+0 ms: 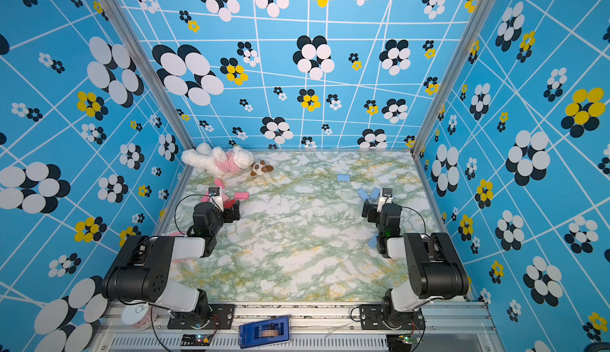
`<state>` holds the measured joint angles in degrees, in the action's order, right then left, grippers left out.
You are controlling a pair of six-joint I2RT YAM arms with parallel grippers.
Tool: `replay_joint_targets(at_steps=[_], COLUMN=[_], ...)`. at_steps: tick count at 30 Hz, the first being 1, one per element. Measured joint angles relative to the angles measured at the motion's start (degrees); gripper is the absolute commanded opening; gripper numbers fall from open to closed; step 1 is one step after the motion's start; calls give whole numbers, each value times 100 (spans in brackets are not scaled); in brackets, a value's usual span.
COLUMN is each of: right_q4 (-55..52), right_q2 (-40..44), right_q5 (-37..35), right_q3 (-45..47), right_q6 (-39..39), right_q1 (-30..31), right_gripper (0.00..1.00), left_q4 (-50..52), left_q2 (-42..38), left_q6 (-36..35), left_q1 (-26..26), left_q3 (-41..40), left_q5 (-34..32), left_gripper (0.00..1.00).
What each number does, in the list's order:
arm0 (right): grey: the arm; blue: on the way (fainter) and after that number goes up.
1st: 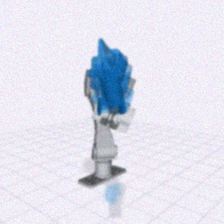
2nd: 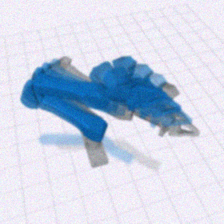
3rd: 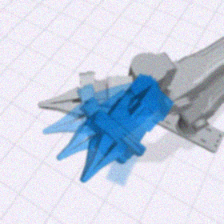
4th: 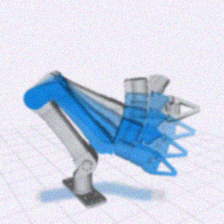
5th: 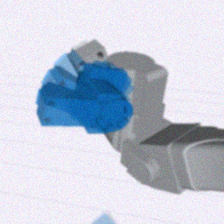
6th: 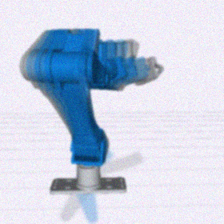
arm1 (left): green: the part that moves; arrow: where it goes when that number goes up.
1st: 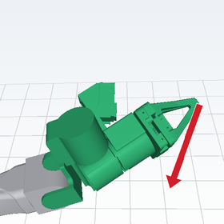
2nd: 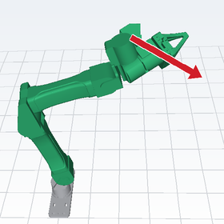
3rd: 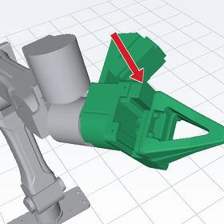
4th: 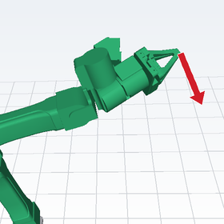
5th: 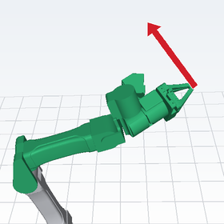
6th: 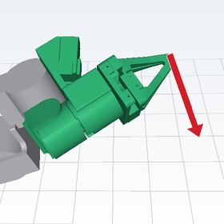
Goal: Assemble the letter t with building blocks
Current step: Pick up the building block from the center of the board.
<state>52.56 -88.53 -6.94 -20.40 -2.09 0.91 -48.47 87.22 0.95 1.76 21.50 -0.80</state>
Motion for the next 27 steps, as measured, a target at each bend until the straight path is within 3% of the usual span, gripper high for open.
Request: replay_joint_targets(at_steps=[3,6,11,15,20,27], right_q4=[-7,-1080,-3353,-4551,-5995,-7034], right_q2=[31,817,2782,3626,3574,3215], right_q5=[-59,-409,-669,-555,-116,280], right_q3=[-2,-133,-1311,-1808,-2179,-2710], right_q6=[-2,-46,-568,-918,-1198,-1279], right_q1=[2,103,225,264,323,927], right_gripper=[99,99,99,99,99,99], left_q4=[28,1226,3790,5145,6887,8131], left_q2=[-2,-365,-1259,-1554,-1056,-280], left_q6=[-37,-103,579,1574,2608,3648], left_q1=[-2,192,767,903,863,476], left_q3=[15,472,2706,3993,4929,5023], left_q5=[17,-219,-579,-455,-120,490], left_gripper=[99,99,99,99,99,100])
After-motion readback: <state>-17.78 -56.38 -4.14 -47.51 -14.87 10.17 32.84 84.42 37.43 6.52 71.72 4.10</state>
